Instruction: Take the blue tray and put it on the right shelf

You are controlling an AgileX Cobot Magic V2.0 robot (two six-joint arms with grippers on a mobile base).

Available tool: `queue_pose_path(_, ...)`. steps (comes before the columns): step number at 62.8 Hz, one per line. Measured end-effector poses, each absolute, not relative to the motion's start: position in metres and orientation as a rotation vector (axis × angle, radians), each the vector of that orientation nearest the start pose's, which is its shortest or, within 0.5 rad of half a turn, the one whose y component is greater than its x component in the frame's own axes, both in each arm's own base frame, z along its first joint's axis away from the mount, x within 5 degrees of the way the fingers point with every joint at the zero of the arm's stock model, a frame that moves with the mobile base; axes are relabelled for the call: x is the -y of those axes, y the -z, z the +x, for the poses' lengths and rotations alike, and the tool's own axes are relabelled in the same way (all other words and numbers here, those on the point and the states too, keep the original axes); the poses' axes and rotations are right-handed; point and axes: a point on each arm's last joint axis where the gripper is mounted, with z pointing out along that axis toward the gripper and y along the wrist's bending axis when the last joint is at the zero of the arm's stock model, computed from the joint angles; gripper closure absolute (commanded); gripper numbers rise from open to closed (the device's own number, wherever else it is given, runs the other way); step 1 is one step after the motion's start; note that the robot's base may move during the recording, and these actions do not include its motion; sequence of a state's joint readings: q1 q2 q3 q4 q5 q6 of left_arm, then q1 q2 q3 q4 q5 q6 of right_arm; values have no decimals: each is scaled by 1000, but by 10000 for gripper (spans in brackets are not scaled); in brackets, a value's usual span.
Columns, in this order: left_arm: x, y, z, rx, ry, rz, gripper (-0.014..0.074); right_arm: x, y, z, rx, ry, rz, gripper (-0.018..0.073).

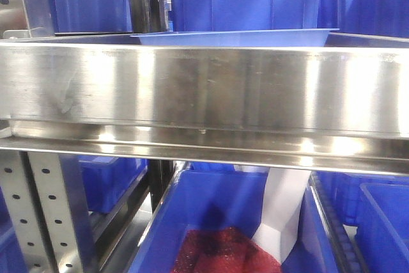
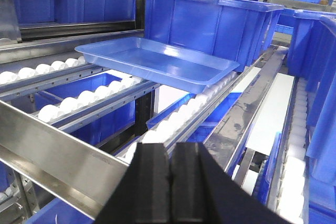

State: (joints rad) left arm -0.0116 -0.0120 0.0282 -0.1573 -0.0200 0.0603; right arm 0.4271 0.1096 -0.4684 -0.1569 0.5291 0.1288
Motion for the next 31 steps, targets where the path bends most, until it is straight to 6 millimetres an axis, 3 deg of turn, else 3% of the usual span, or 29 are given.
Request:
queue_pose_path(15,0,-206,56,-1478,86,-66,645,-13,-292,38,-1663,-286,-263,539)
queue_pose_path(31,0,-206,56,-1478,84,-65,645,-7,-251,48,-1597,-155,-40,539)
